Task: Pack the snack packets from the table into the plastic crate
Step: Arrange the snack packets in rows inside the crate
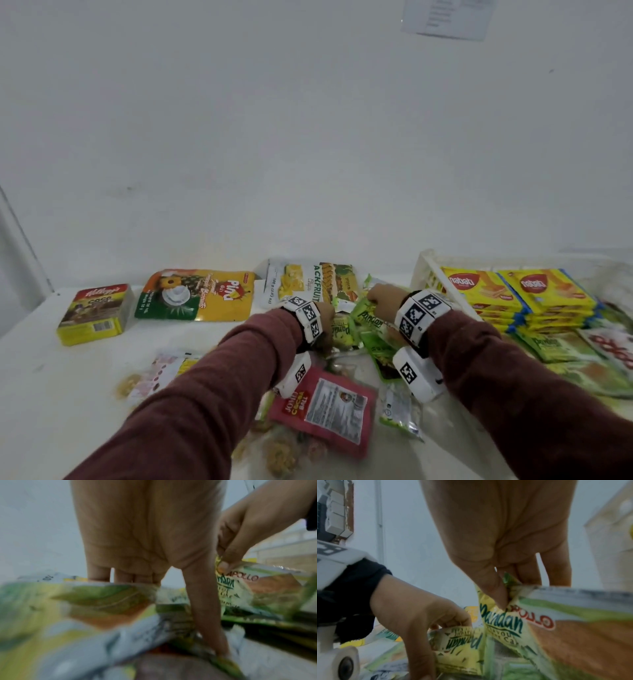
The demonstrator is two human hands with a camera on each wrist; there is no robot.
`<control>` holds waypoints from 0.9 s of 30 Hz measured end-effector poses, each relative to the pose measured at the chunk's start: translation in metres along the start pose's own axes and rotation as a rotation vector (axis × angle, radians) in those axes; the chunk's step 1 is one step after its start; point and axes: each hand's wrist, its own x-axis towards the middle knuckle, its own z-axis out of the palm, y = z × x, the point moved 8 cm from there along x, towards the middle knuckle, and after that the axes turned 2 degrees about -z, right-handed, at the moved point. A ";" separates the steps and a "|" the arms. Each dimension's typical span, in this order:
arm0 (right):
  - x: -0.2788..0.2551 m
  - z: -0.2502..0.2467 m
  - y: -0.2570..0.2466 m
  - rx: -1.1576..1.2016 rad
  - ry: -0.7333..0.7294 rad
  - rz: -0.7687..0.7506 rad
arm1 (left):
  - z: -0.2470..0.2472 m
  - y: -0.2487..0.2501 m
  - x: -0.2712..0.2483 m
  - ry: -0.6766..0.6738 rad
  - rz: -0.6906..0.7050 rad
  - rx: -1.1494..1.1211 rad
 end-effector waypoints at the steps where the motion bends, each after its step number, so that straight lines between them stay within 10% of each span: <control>1: -0.002 -0.001 0.002 0.023 0.011 0.013 | 0.001 -0.002 0.003 -0.025 0.015 -0.018; 13: -0.057 -0.058 0.026 0.553 0.516 0.112 | -0.065 -0.039 0.010 -0.030 0.163 -0.450; 19: -0.079 -0.004 0.028 0.392 0.042 0.362 | -0.059 -0.017 0.033 0.212 0.182 -0.438; 27: -0.101 0.065 0.035 0.197 -0.389 0.577 | -0.030 0.011 0.049 0.062 0.164 -0.159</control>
